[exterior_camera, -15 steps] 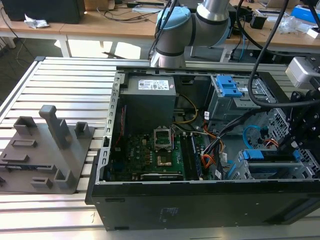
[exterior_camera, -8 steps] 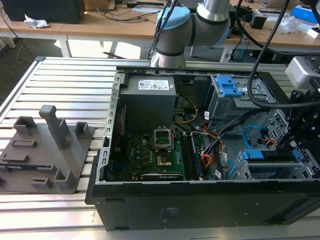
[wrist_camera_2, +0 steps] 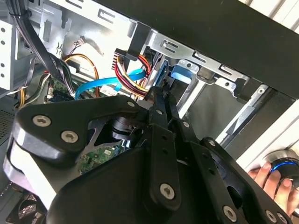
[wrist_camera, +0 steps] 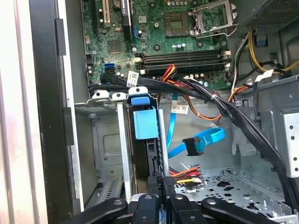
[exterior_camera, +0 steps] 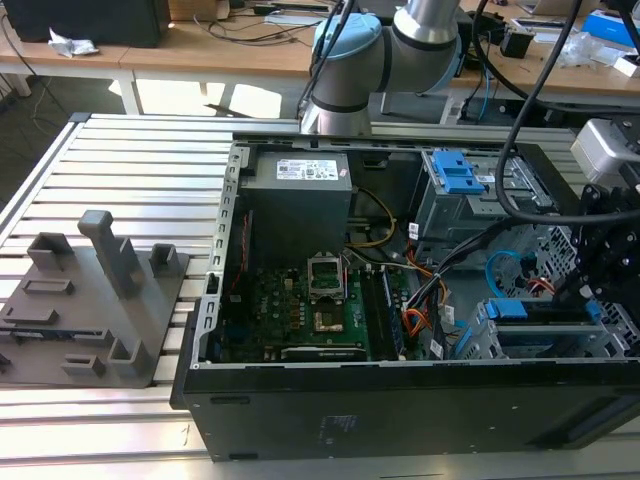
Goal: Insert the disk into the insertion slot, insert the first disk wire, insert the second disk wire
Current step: 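Insert the first disk wire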
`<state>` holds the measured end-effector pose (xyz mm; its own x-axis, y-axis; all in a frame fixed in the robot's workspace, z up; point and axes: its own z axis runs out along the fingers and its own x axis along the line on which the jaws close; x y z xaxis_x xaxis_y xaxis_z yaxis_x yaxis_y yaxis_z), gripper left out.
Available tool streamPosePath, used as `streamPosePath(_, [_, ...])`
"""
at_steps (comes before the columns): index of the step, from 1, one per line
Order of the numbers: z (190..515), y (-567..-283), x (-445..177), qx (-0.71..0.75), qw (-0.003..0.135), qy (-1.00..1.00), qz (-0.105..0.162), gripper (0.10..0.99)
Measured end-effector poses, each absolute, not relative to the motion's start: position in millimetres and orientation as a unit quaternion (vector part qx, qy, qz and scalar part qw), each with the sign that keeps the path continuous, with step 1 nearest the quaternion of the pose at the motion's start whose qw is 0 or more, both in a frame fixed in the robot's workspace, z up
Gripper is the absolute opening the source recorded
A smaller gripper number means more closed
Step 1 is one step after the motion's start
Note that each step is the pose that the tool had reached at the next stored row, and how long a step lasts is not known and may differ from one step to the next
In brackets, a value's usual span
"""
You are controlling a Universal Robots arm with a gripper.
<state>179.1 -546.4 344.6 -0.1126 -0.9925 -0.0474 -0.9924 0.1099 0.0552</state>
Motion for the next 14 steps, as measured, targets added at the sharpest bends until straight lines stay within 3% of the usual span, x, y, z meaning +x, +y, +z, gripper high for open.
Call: streamPosePath(14, [345.4,-548.4,181.0,0.666,-0.004,-0.745,-0.042,0.161])
